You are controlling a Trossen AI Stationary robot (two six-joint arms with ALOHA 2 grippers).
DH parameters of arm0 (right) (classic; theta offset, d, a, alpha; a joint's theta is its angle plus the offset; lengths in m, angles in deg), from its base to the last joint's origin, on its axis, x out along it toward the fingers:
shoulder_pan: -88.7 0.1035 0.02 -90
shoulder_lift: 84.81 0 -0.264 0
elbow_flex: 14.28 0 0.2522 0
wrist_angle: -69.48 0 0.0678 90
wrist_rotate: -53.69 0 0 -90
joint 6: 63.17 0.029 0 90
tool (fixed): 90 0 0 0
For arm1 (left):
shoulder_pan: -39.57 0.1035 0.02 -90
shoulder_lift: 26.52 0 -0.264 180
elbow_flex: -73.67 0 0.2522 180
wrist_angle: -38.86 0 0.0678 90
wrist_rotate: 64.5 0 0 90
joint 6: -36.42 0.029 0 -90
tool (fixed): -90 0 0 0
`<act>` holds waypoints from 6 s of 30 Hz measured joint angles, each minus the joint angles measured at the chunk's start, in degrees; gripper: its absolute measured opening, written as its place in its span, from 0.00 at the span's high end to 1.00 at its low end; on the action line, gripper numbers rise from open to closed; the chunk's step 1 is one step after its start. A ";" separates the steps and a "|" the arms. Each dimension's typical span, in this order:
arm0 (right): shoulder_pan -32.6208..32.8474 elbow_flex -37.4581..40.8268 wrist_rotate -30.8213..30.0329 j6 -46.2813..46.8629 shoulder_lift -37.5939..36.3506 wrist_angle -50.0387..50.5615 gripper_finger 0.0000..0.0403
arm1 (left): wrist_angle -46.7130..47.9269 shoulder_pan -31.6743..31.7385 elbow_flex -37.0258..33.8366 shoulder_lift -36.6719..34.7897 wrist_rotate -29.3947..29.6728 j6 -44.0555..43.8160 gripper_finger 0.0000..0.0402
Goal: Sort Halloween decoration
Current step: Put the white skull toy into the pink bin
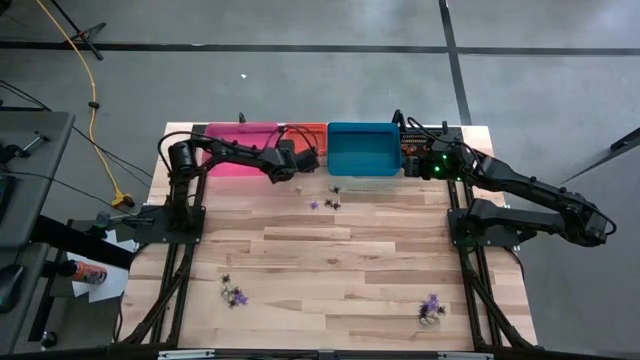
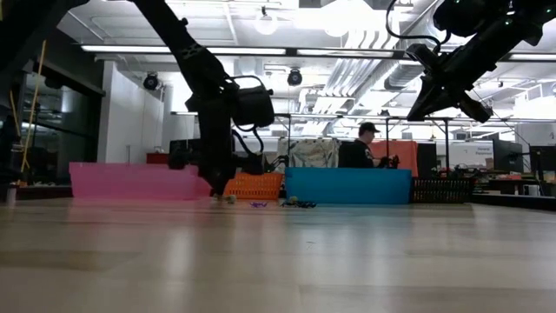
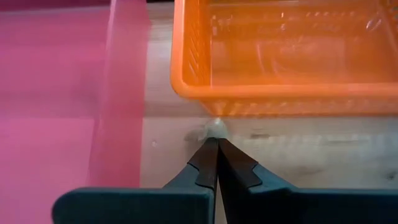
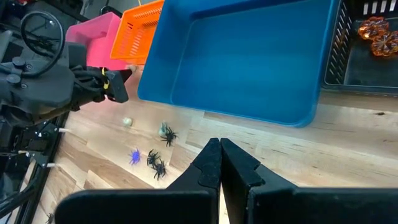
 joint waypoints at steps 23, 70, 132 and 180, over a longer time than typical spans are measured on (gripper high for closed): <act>-0.01 0.00 0.24 -0.48 0.00 -0.01 1.00 | 4.55 -3.03 -0.35 -13.69 -10.02 10.53 1.00; 0.01 0.00 -1.42 6.21 2.38 -0.11 1.00 | 32.20 2.82 20.26 4.54 -15.10 69.04 0.51; 0.01 0.02 3.31 8.59 6.21 -3.15 1.00 | 14.89 8.48 12.17 4.69 -21.51 81.51 0.64; -0.01 0.02 3.65 7.50 6.19 -6.87 1.00 | 26.38 3.21 14.56 -3.72 -32.54 71.48 1.00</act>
